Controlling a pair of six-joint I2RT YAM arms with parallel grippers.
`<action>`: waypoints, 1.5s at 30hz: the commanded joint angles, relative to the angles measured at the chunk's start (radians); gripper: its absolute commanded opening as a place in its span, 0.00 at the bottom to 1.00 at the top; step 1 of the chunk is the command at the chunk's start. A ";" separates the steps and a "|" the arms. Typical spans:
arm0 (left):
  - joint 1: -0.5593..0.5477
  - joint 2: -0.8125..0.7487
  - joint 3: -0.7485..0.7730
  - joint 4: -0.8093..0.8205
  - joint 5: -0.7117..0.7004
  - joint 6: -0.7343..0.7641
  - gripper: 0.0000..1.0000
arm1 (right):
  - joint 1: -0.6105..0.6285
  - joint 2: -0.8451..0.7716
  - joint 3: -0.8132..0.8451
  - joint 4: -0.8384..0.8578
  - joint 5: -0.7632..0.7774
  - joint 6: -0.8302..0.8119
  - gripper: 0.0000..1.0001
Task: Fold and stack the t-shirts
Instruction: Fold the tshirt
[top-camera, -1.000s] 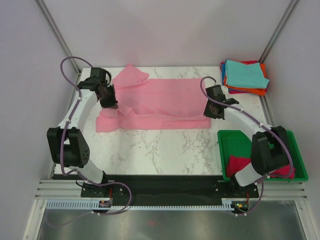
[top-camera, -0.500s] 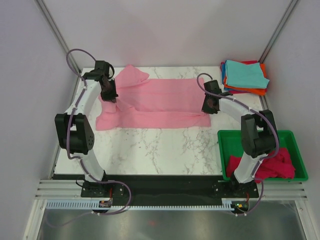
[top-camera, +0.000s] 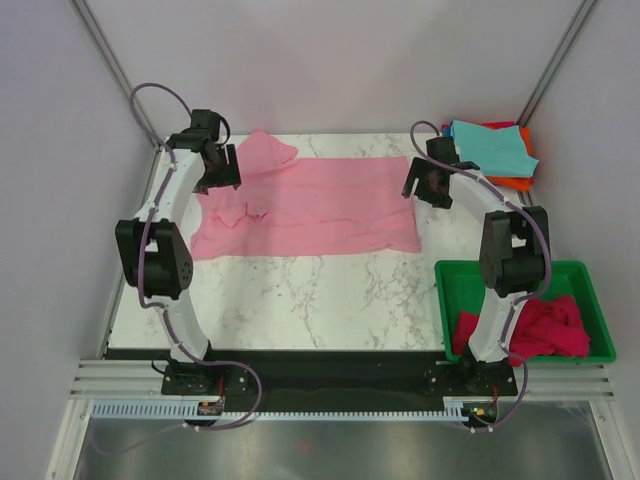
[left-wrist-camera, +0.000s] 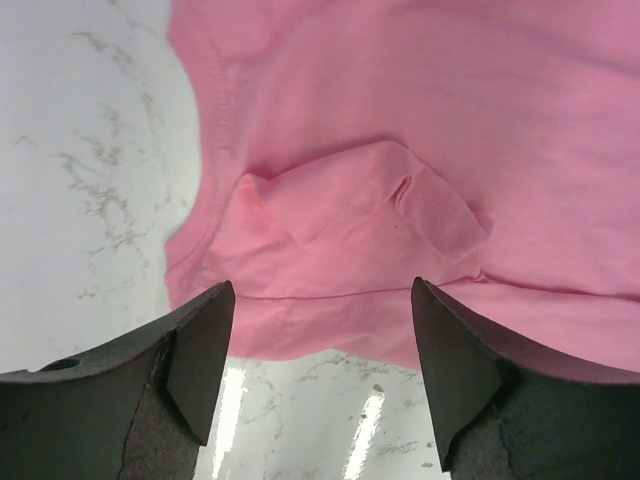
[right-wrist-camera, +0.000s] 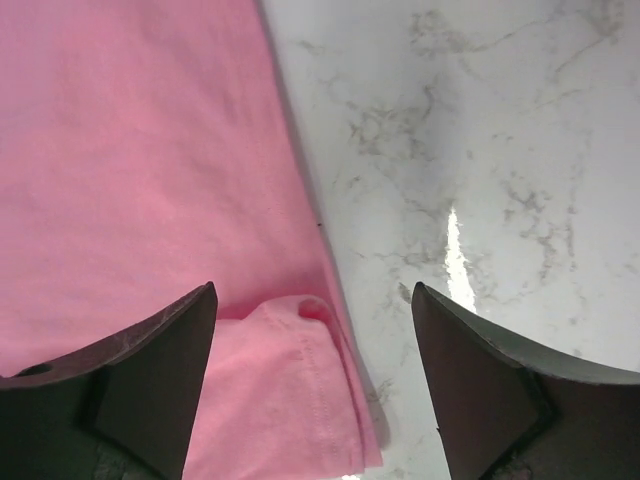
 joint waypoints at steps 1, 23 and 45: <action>-0.002 -0.173 -0.046 0.027 -0.160 -0.092 0.79 | -0.023 -0.128 -0.031 -0.019 -0.043 -0.003 0.87; 0.305 -0.493 -0.844 0.424 0.101 -0.252 0.73 | -0.018 -0.270 -0.521 0.176 -0.244 0.009 0.68; 0.328 -0.315 -0.951 0.651 0.004 -0.490 0.47 | -0.024 -0.205 -0.567 0.268 -0.287 0.013 0.29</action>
